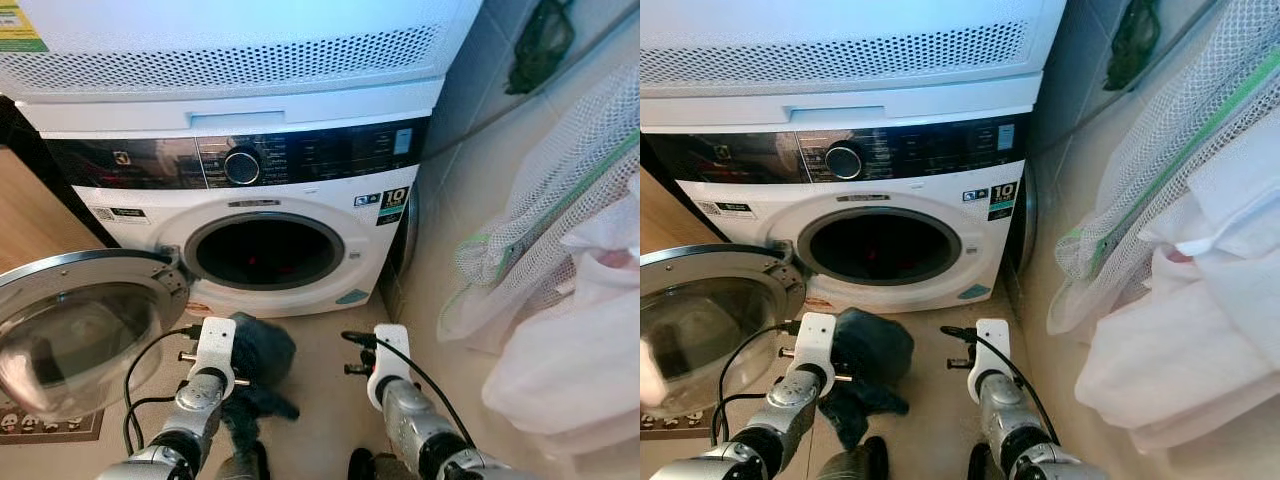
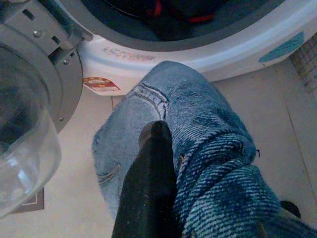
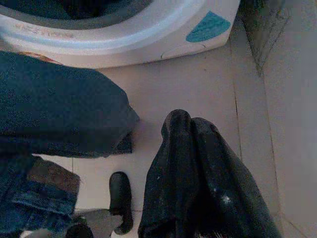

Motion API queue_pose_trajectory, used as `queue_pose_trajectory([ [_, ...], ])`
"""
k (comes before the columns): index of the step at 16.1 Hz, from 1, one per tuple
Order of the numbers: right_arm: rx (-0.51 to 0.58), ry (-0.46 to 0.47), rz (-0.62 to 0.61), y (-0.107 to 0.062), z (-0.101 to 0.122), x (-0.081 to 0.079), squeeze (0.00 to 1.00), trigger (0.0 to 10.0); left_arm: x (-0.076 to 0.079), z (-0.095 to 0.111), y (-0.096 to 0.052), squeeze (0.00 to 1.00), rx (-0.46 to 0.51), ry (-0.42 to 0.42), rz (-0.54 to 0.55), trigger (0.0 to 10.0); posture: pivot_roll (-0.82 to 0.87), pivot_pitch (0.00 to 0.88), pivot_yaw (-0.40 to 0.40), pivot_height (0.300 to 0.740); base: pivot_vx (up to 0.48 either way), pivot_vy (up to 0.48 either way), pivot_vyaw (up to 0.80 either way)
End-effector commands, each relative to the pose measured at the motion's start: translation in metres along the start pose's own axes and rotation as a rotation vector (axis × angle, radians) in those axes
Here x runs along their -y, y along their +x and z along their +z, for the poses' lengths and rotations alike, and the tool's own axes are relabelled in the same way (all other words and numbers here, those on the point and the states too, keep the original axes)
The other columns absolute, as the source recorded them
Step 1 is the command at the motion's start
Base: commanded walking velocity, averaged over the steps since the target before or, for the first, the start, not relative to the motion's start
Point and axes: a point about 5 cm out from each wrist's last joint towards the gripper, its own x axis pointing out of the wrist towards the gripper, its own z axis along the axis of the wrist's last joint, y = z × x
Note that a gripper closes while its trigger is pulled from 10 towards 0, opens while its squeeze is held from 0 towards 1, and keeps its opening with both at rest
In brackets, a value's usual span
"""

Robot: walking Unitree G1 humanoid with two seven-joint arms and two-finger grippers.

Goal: Clothes washing

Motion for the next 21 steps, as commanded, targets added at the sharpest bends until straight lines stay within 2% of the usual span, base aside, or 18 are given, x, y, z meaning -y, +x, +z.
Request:
queue_pose_trajectory([
  [1,-0.036,-0.006,0.016,-0.001,-0.009,-0.005,0.00,10.0,-0.004,-0.008,-0.002,0.00,-0.032,-0.013,0.025,10.0,0.10,0.202,0.018,0.740,0.000,0.000,0.00],
  [3,-0.030,-0.012,0.018,-0.001,-0.009,0.000,0.00,10.0,-0.016,-0.007,-0.002,0.00,-0.025,-0.028,0.079,10.0,0.10,0.221,0.013,0.740,0.131,0.000,0.00],
  [5,-0.033,-0.033,0.031,-0.001,-0.010,-0.001,0.00,10.0,-0.026,0.000,-0.001,0.00,0.007,-0.033,0.120,10.0,0.09,0.228,0.013,0.740,0.274,0.000,0.00],
  [7,-0.034,-0.036,0.037,-0.002,-0.010,-0.003,0.00,10.0,-0.035,0.028,0.005,0.00,0.115,-0.016,0.151,10.0,0.10,0.235,0.011,0.740,0.274,0.000,0.00],
  [8,-0.031,-0.040,0.046,-0.001,-0.008,-0.011,0.00,10.0,-0.038,0.041,0.008,0.00,0.163,-0.015,0.160,10.0,0.10,0.238,0.012,0.740,0.274,0.000,0.00],
  [10,-0.028,-0.047,0.051,-0.001,-0.007,-0.011,0.00,10.0,-0.037,0.048,0.009,0.00,0.194,-0.007,0.159,10.0,0.10,0.237,0.013,0.740,0.272,0.000,0.00],
  [11,-0.028,-0.046,0.051,-0.001,-0.007,-0.010,0.00,10.0,-0.032,0.053,0.009,0.00,0.221,-0.002,0.116,10.0,0.10,0.238,0.014,0.740,0.000,0.000,0.00],
  [12,-0.020,-0.047,0.062,-0.001,-0.005,-0.024,0.00,10.0,-0.026,0.058,0.010,0.00,0.242,0.007,0.062,10.0,0.10,0.237,0.013,0.740,0.000,0.000,0.00],
  [13,-0.019,-0.052,0.070,-0.001,-0.005,-0.032,0.00,10.0,-0.024,0.058,0.011,0.00,0.238,0.006,0.039,10.0,0.10,0.237,0.012,0.740,0.000,0.000,0.00],
  [14,-0.018,-0.055,0.072,-0.001,-0.004,-0.033,0.00,10.0,-0.023,0.056,0.011,0.00,0.226,-0.008,0.019,10.0,0.10,0.237,0.012,0.740,0.000,0.000,0.00],
  [16,-0.017,-0.054,0.064,0.000,-0.003,-0.023,0.00,10.0,-0.018,0.048,0.010,0.00,0.191,-0.002,-0.015,10.0,0.10,0.238,0.011,0.740,0.000,0.000,0.00],
  [18,0.000,-0.024,0.057,0.000,-0.001,-0.022,0.00,10.0,-0.018,0.037,0.007,0.00,0.162,-0.016,0.002,10.0,0.10,0.238,0.010,0.740,0.000,0.000,0.00],
  [20,0.001,-0.024,0.059,0.000,0.000,-0.023,0.00,10.0,-0.019,0.036,0.007,0.00,0.158,-0.020,0.010,10.0,0.10,0.238,0.010,0.740,0.000,0.000,0.00],
  [21,0.002,-0.027,0.056,0.000,-0.001,-0.017,0.00,10.0,-0.023,0.032,0.006,0.00,0.149,-0.036,0.062,10.0,0.09,0.239,0.008,0.740,0.000,0.000,0.00],
])
